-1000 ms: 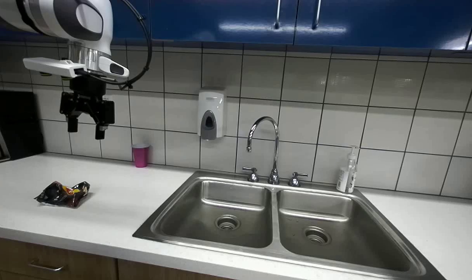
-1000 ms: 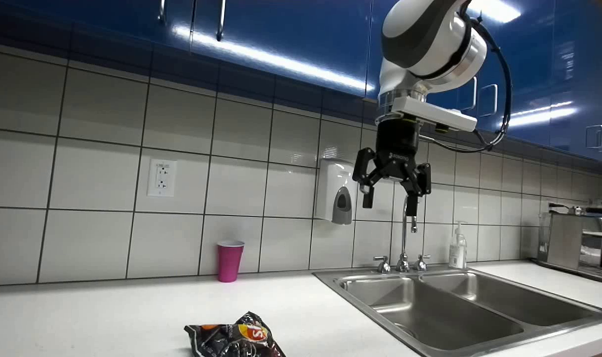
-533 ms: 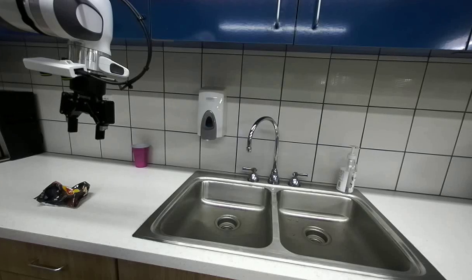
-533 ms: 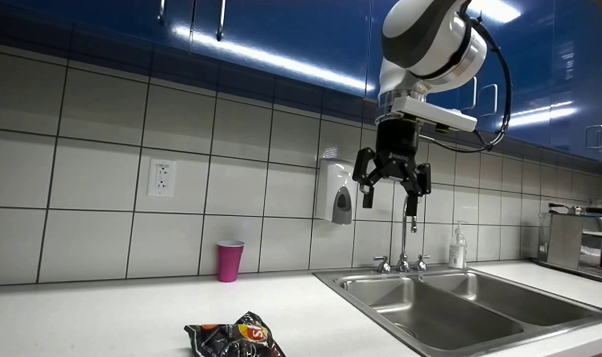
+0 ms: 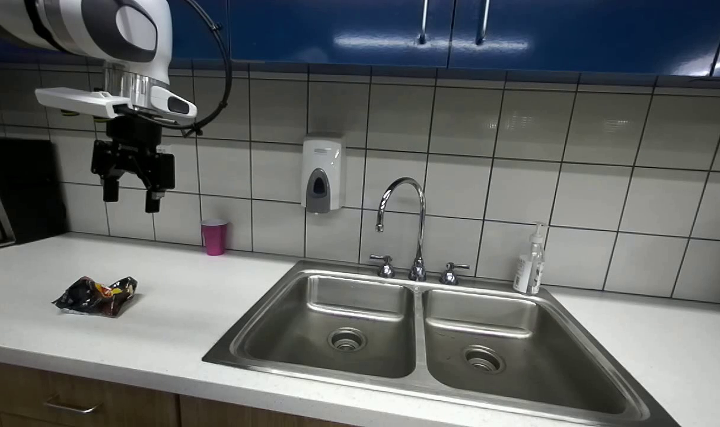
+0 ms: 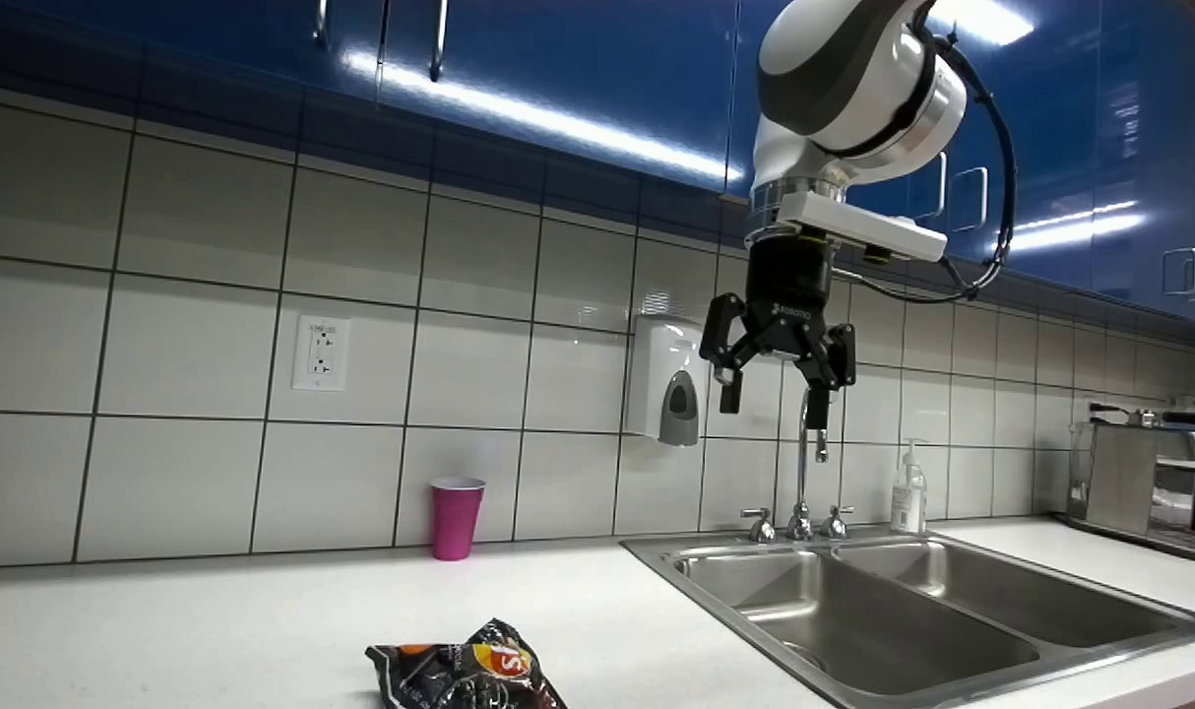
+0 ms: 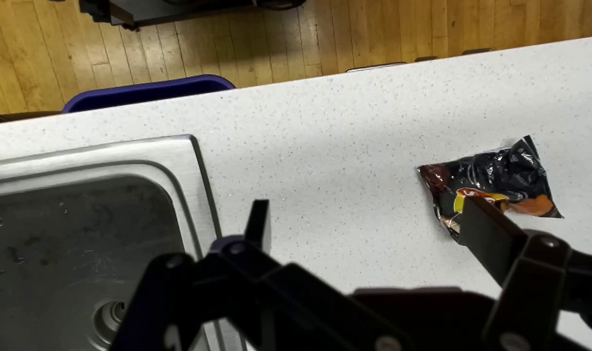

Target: Put the black packet in the left sink

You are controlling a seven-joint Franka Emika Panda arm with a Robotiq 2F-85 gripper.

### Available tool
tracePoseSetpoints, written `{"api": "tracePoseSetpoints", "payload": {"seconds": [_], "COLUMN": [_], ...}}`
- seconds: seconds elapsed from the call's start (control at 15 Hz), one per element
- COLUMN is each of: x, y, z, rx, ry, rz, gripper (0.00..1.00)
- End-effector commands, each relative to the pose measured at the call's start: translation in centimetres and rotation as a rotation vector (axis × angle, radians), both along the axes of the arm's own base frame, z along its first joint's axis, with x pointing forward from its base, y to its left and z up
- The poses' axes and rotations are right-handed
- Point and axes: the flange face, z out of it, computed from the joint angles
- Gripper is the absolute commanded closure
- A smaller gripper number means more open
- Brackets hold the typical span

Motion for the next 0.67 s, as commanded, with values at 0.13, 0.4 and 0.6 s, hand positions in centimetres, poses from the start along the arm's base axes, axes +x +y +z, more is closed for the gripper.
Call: {"api": "tracePoseSetpoints", "payload": {"seconds": [0.13,0.4,0.6], "x": [1.6,4.5,6.7], "y": [-1.2,-1.9,-1.3], "z": [-1.6,-4.5,-6.5], "rx": [0.003,0.021,0.035], "ry": [0.011,0.004,-0.01], "rz": [0.066,0.186,0.294], "gripper": [0.0,0.0,0.0]}}
